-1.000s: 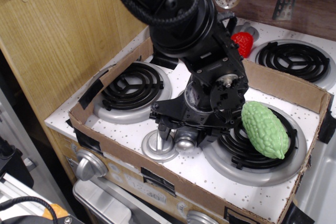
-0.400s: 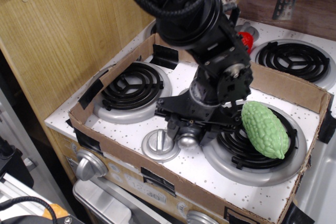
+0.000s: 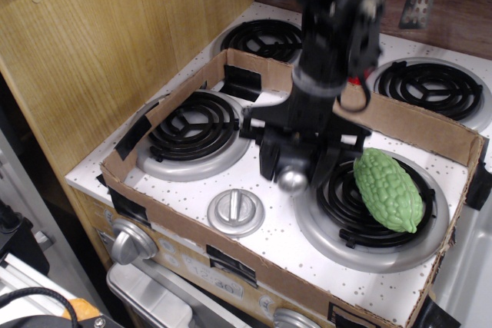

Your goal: Right pepper shaker

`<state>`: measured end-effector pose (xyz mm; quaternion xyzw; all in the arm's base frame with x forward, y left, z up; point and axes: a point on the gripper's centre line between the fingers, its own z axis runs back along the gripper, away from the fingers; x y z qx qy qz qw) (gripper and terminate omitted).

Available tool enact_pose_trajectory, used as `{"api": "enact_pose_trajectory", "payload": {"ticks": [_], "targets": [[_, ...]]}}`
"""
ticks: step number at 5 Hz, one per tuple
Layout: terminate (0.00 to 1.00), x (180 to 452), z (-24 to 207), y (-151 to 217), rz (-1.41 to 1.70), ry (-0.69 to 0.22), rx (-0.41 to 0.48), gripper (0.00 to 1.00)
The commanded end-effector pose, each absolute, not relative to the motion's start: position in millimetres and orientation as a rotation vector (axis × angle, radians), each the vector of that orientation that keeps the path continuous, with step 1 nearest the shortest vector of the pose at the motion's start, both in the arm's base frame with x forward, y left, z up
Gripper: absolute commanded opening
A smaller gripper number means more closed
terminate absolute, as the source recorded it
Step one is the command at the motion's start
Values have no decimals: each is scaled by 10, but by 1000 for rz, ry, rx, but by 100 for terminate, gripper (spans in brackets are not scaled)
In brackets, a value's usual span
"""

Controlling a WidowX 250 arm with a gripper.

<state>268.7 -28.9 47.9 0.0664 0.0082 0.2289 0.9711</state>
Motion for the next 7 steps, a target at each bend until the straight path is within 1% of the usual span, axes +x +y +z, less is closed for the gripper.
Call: {"api": "enact_pose_trajectory", "payload": {"ticks": [1, 2, 3, 4, 5, 6, 7], "targets": [[0, 2985, 857, -145, 538, 142, 51, 0], [0, 3014, 878, -28, 554, 320, 13, 0], [0, 2927, 789, 77, 640, 509, -15, 0], [0, 2808, 688, 162, 669, 648, -62, 0], [0, 2638, 581, 208, 740, 812, -98, 0], [0, 2615, 412, 261, 740, 955, -131, 0], [0, 2671, 276, 253, 689, 973, -179, 0]]}}
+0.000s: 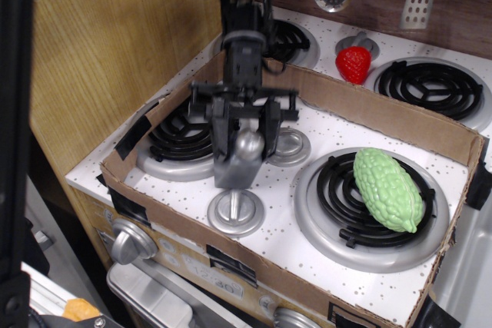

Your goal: Right pepper shaker

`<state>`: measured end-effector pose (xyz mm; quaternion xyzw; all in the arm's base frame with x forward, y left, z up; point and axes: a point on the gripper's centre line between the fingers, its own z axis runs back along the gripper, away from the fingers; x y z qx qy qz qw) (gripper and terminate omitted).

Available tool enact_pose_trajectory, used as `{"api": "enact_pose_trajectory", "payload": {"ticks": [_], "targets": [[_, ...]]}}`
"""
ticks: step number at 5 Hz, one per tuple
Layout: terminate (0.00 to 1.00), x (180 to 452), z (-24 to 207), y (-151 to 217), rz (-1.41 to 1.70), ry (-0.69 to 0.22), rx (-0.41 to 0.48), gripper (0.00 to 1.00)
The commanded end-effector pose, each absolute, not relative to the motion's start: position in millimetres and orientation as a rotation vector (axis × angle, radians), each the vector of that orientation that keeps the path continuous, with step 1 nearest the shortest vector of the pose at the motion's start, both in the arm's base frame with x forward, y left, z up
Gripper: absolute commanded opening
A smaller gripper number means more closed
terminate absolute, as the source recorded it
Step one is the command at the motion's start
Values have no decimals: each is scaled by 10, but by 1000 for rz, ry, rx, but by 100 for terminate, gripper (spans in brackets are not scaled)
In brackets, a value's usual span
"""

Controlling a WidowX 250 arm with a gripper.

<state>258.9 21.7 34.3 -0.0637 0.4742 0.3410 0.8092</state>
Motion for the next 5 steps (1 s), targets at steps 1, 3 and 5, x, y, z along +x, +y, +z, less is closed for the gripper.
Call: {"api": "enact_pose_trajectory", "payload": {"ticks": [1, 3, 5], "targets": [[0, 2754, 346, 197, 671, 970, -191, 0], [0, 2794, 447, 181, 694, 843, -178, 100], [0, 2738, 670, 225, 695, 699, -162, 100]]}}
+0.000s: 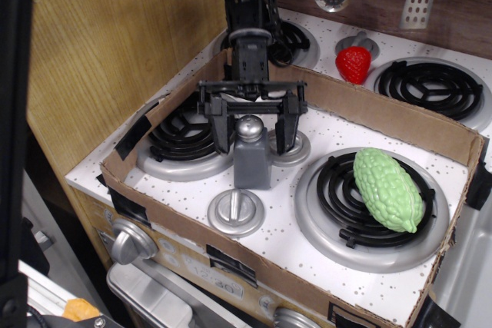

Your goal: Right pepper shaker

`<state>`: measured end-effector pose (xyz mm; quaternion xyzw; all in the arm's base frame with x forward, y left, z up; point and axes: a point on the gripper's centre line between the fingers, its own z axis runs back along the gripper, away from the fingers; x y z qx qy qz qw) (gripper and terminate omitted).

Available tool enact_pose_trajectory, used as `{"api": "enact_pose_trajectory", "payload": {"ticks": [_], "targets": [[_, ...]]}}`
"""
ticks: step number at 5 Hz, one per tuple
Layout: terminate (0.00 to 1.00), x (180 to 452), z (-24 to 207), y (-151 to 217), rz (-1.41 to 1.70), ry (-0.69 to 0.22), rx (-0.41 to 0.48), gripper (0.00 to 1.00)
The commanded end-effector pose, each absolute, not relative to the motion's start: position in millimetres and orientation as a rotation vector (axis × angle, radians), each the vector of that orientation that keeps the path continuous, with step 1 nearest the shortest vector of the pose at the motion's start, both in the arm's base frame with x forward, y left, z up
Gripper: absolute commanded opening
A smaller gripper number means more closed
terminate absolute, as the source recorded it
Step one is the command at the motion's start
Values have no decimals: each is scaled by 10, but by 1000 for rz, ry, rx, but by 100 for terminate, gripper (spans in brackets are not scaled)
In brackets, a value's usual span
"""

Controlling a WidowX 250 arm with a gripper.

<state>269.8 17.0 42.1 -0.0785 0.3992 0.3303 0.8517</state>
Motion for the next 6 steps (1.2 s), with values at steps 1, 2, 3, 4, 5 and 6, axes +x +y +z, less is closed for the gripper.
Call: {"api": "enact_pose_trajectory", "payload": {"ticks": [1, 2, 3, 4, 5, 6], "targets": [[0, 2760, 792, 251, 724, 630, -184, 100], [0, 2832, 904, 240, 703, 583, -243, 100], [0, 2860, 1068, 183, 740, 541, -225, 100], [0, 2769, 1163, 109, 748, 287, -225, 100], [0, 2769, 1163, 109, 748, 287, -225, 100], [100, 2769, 1163, 109, 748, 287, -225, 100]]}}
